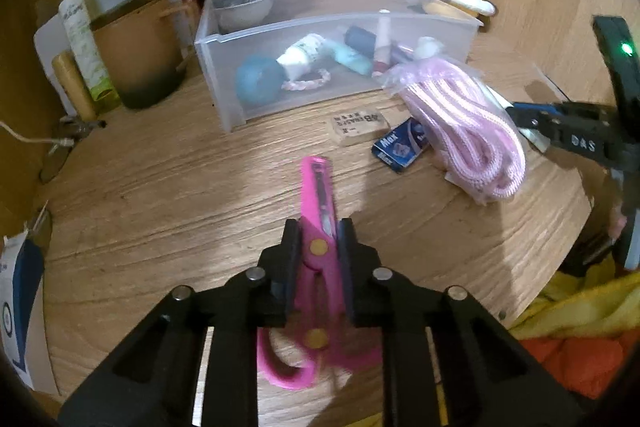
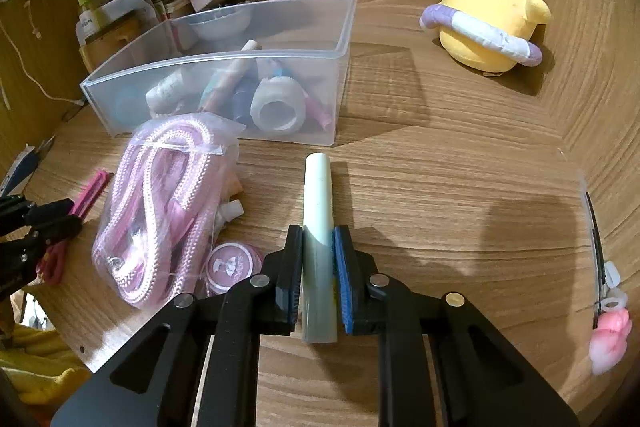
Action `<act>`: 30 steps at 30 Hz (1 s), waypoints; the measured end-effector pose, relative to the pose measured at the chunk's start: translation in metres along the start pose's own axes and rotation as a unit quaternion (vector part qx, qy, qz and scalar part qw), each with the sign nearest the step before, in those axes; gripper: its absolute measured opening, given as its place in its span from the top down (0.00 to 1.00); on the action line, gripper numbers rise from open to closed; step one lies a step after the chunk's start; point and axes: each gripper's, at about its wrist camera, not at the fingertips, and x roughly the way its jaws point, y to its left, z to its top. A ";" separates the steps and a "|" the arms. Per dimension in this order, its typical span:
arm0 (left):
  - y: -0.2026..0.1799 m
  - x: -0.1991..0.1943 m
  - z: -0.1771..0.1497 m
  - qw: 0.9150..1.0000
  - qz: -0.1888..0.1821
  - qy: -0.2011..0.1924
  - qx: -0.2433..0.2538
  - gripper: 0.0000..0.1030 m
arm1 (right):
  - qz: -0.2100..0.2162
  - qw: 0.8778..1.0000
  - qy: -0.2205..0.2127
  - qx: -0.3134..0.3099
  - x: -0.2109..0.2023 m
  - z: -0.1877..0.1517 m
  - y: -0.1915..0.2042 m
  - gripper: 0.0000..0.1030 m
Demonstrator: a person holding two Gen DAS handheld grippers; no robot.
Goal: Organize objects
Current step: 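Lower the scissors and green tube into the box and open both tools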
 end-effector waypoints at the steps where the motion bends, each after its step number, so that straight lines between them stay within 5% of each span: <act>1: 0.001 0.000 0.000 1.000 0.000 0.000 -0.008 0.82 | 0.000 1.000 -0.005 0.001 -0.003 0.000 0.000 0.86; 5: 0.002 -0.011 0.002 1.000 -0.006 -0.014 -0.023 0.82 | -0.004 0.999 -0.033 0.006 -0.023 0.004 0.000 0.86; 16: 0.021 -0.070 0.041 0.988 -0.016 -0.133 -0.076 0.83 | 0.004 0.992 -0.123 0.008 -0.077 0.036 0.007 0.86; 30: 0.042 -0.094 0.103 0.968 -0.037 -0.224 -0.112 0.83 | 0.042 0.986 -0.158 0.010 -0.072 0.095 0.020 0.86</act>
